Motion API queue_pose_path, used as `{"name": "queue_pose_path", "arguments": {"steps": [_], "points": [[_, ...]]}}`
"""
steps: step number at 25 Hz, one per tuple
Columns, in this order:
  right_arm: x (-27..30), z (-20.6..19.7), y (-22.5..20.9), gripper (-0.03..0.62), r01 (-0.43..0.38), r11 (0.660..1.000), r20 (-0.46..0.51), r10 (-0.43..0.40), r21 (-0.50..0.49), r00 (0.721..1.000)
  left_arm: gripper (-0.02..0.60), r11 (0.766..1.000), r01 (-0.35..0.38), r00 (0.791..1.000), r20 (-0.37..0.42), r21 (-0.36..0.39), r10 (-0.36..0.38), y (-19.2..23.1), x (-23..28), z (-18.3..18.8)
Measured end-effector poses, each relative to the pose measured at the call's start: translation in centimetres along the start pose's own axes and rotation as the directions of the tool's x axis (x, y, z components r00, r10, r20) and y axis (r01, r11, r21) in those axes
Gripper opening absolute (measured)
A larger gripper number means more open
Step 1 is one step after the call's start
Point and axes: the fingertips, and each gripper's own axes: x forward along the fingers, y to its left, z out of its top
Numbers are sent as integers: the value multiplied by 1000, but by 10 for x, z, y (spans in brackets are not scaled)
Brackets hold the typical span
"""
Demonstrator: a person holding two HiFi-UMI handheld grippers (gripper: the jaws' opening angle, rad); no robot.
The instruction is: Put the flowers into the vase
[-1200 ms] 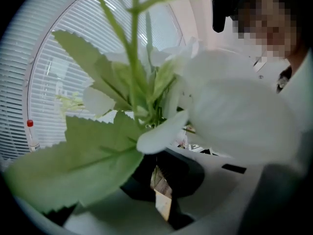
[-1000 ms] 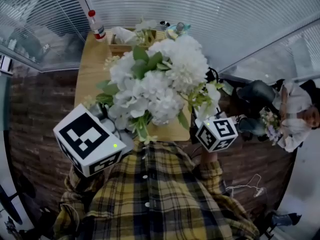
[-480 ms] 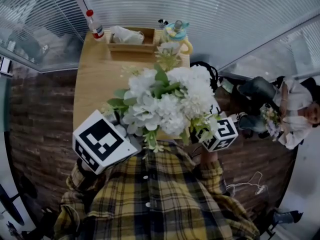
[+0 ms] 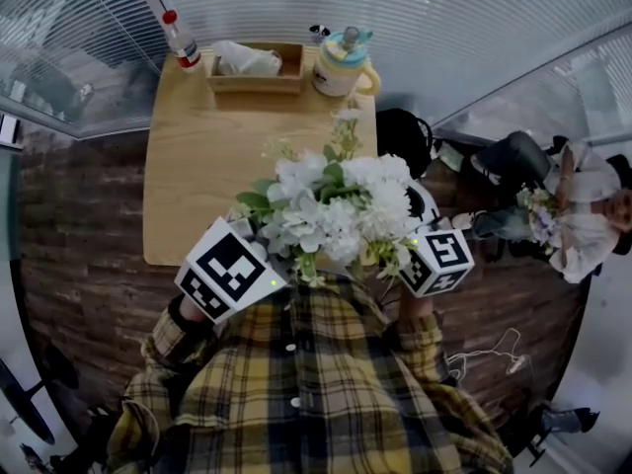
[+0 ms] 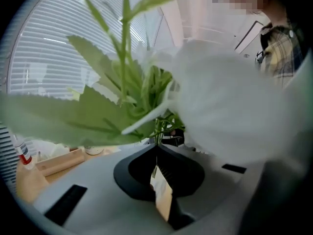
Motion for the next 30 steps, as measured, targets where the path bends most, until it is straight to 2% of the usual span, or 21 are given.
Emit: {"name": "queue_pose_path", "arguments": {"steps": [4, 10, 16, 25, 30], "points": [[-2, -3, -1, 12, 3, 1000, -9, -3, 8, 1000, 12, 999, 25, 1000, -10, -27, -25, 1, 10, -18], [-4, -10, 1, 12, 5, 1000, -18, -4, 23, 1000, 14, 999, 21, 998, -54, -28, -23, 1, 21, -46], [-5, -12, 2, 12, 4, 1000, -22, -3, 25, 1000, 16, 999, 17, 999, -41, -42, -19, 4, 23, -50], [-10, -14, 6, 12, 1, 1000, -24, 0, 23, 1000, 58, 1000, 9, 998, -66, 20, -8, -6, 20, -50], [-11, -16, 6, 12, 2, 1000, -26, -1, 24, 1000, 113, 999, 14, 995, -95, 39, -11, -7, 18, -51]]}}
